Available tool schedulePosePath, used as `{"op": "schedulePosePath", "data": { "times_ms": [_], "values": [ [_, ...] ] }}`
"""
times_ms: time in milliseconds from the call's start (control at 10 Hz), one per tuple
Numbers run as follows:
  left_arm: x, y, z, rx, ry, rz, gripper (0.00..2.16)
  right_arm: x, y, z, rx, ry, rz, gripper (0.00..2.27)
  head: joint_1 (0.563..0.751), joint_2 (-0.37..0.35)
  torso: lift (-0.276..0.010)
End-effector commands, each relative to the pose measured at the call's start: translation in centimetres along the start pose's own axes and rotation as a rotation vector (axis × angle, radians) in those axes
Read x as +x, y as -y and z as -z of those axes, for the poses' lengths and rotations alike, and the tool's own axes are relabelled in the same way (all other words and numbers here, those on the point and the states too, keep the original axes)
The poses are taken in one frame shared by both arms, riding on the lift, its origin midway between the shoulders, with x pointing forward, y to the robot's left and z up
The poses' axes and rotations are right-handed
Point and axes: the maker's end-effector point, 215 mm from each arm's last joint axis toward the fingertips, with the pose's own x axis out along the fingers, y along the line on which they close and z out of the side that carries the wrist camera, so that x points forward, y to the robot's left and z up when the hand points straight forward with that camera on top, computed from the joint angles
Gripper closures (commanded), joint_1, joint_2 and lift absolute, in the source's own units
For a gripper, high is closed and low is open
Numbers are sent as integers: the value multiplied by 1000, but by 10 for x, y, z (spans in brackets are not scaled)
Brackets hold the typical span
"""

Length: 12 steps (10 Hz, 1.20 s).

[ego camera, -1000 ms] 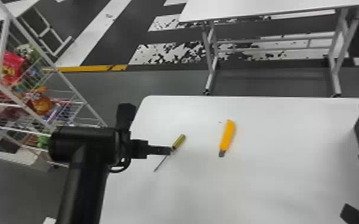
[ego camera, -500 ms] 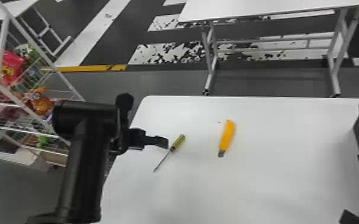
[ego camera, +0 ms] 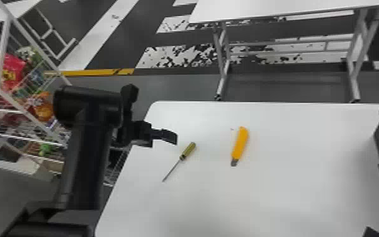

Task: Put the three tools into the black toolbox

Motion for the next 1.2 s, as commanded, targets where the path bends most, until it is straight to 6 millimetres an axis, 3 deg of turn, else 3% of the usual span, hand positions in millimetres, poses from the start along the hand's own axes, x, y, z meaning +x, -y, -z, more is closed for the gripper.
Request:
{"op": "schedulePosePath", "data": {
  "times_ms": [0,200,600,900,1100],
  "values": [
    [14,3,18,-13,-58,33,73,-4,2,0,0,1,8,66,695,340,-51],
    [33,8,28,109,-81,39,73,-6,4,-1,0,6,14,66,695,317,-51],
    [48,-22,20,322,-112,-62,76,-12,11,2,6,4,28,66,695,327,-51],
    [59,4,25,353,-142,13,76,-13,16,0,4,20,40,66,695,310,-51],
    [67,5,34,379,-194,17,80,-13,17,1,7,23,43,66,695,285,-51]
  ]
}}
